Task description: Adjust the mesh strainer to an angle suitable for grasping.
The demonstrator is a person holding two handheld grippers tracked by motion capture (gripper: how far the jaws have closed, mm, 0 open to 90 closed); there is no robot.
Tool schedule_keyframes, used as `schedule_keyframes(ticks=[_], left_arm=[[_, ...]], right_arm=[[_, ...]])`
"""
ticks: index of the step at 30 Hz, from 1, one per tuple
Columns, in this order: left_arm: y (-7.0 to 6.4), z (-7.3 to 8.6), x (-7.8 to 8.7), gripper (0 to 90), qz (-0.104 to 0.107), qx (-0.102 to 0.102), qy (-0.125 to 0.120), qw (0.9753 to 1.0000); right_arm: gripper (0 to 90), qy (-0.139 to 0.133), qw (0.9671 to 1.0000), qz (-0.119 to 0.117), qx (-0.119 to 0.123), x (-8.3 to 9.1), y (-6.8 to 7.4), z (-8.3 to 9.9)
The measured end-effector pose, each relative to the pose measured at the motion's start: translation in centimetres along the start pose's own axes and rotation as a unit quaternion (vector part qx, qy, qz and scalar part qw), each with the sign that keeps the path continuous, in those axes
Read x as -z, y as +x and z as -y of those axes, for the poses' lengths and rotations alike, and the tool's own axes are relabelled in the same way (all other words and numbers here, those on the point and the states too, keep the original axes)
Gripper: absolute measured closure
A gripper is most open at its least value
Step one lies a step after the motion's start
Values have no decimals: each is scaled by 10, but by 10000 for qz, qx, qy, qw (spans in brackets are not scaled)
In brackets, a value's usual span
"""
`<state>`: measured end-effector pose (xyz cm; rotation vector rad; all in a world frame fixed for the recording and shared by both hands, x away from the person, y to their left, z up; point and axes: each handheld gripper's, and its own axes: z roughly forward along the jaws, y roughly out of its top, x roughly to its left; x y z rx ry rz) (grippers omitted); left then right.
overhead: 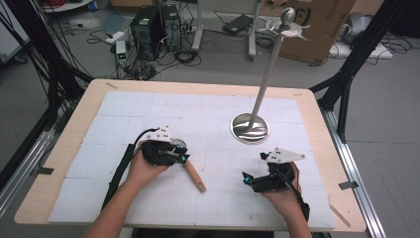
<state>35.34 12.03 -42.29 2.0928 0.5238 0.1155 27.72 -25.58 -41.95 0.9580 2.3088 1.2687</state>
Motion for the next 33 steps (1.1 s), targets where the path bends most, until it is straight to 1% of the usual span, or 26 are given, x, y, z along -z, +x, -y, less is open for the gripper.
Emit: schedule_keyframes(ticks=[1,2,5,6,9,12,14,16,18,23,26,28,33], left_arm=[[1,-1,-2,743,-44,-6,25,10000],[2,-2,-5,779,-68,13,56,10000],[3,-3,-13,839,-69,0,182,9998],[3,-4,-15,854,-69,-53,255,9996],[3,-3,-20,881,-239,-91,376,9990],[6,-1,-21,897,-323,-41,410,9986],[8,0,-22,897,-352,23,427,9985],[9,1,-22,897,-308,36,451,9985],[10,2,-23,897,-290,-17,531,9982],[8,3,-24,897,-308,35,572,9979],[9,4,-21,897,-376,42,665,9971],[9,6,-18,897,-354,77,674,9971],[8,10,-9,897,-384,93,690,9968]], right_arm=[[30,0,10000,3,5,0,0,0],[30,5,10000,3,-6,0,0,0],[30,9,10000,0,-13,0,0,0],[30,6,10000,-7,-10,0,0,0],[30,31,10000,-11,-19,-1,0,0],[30,50,10000,-17,-24,-2,0,1],[30,54,10000,-10,-26,-2,0,1],[31,87,10000,-17,-13,-3,1,1],[30,82,10000,-16,4,-4,1,1],[30,104,9999,-18,-14,-4,1,2],[31,94,9999,-25,-41,-4,2,2],[31,109,9999,-22,-27,-3,1,2],[31,98,9999,-26,-9,-3,1,2]])
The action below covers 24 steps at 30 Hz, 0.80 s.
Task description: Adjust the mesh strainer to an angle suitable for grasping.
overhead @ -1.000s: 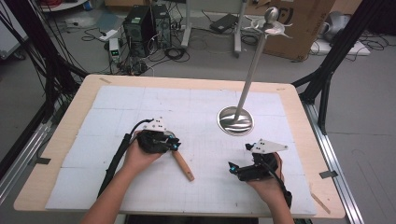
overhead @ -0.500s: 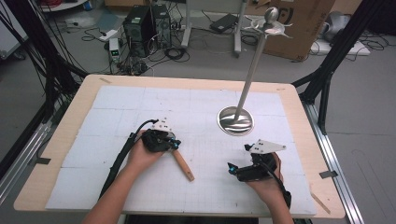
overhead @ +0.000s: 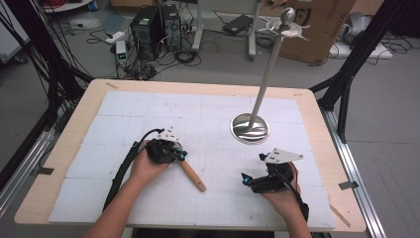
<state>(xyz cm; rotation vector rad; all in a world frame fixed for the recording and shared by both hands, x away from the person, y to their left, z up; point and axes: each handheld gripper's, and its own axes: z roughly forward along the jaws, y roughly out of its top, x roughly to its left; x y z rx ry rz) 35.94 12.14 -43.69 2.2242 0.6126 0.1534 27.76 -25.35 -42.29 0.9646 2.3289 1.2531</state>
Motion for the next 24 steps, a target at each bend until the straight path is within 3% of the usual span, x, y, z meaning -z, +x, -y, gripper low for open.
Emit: schedule_keyframes(ticks=[9,24], left_arm=[[8,17,18,897,58,257,-256,9993],[22,35,44,897,-324,519,-205,9979]], right_arm=[[31,15,10000,-11,13,-1,1,0],[31,44,10000,-13,45,-2,1,0]])
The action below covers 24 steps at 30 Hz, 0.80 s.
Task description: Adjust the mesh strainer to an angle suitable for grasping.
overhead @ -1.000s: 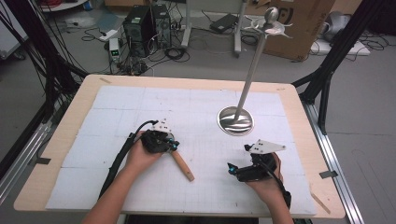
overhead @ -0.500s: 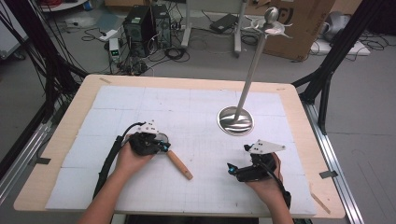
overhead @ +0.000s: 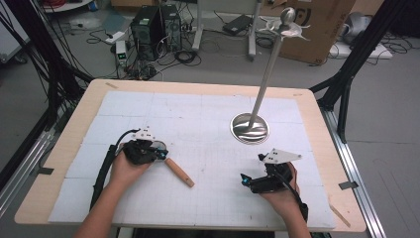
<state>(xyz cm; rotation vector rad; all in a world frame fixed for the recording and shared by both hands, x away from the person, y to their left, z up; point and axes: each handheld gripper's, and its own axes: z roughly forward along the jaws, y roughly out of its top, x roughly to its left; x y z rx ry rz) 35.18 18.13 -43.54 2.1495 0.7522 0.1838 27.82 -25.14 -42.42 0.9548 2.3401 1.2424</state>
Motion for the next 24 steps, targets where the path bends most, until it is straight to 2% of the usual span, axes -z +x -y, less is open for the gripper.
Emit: schedule_keyframes(ticks=[6,9,13,17,22,24], left_arm=[[3,3,8,897,-107,34,-18,9999],[0,4,11,897,-109,-57,6,9999],[-11,4,13,897,30,-263,31,9996],[-27,2,14,897,254,-454,10,9986],[-47,1,7,897,551,-741,156,9956],[-54,1,1,897,655,-787,209,9945]], right_arm=[[31,9,10000,8,-16,0,1,0],[31,13,10000,-5,-12,-1,1,0],[31,26,10000,5,-13,-1,1,0],[31,33,10000,-9,1,-2,1,0],[31,49,10000,-11,-3,-3,2,0],[31,42,10000,-18,3,-3,2,0]])
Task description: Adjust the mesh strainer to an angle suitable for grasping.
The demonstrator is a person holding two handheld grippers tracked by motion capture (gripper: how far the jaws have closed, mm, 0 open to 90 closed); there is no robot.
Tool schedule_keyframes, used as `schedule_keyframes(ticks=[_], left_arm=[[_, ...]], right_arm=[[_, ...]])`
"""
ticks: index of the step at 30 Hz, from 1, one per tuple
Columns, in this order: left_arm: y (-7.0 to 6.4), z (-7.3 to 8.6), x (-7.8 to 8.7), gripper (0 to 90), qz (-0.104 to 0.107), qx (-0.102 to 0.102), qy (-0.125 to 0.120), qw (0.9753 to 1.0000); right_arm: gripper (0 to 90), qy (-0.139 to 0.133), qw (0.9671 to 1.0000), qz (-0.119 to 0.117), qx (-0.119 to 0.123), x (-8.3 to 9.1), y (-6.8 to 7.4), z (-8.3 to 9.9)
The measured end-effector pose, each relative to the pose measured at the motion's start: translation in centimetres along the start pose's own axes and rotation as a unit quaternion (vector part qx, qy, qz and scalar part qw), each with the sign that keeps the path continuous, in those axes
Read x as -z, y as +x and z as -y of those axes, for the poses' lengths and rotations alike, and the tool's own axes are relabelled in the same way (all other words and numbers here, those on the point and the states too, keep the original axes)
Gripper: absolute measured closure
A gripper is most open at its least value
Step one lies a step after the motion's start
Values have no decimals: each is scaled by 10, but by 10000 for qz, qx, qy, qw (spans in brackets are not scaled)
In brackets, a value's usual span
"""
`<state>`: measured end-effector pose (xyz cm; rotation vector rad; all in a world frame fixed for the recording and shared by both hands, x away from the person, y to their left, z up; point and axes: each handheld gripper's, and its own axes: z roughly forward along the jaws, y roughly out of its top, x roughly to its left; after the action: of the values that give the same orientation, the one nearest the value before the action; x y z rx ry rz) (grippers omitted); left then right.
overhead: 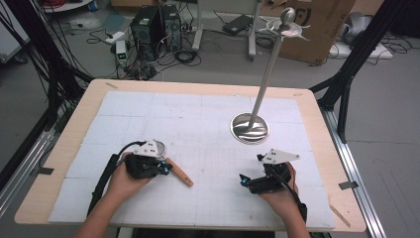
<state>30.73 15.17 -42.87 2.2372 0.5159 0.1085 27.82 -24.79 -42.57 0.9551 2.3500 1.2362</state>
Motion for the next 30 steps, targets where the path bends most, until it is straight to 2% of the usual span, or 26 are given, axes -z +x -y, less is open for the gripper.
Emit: schedule_keyframes(ticks=[2,5,9,16,21,27,30], left_arm=[[-4,-1,-7,897,78,-60,74,9999],[-8,-1,-19,897,255,-9,57,9997],[-10,-4,-27,897,264,-65,116,9996],[-8,-14,-36,897,151,26,22,9999],[-3,-20,-45,897,67,119,-26,9999],[4,-30,-54,896,-66,157,52,9998],[9,-33,-58,897,-81,265,-11,9996]], right_arm=[[31,6,10000,7,23,0,0,0],[31,-10,10000,-7,1,0,0,0],[31,-21,10000,1,-9,1,0,0],[31,-20,10000,-4,-4,0,-1,0],[31,-17,10000,-9,-1,0,0,0],[31,-18,10000,-19,-26,1,-1,0],[31,-17,10000,-23,-36,1,-1,0]])
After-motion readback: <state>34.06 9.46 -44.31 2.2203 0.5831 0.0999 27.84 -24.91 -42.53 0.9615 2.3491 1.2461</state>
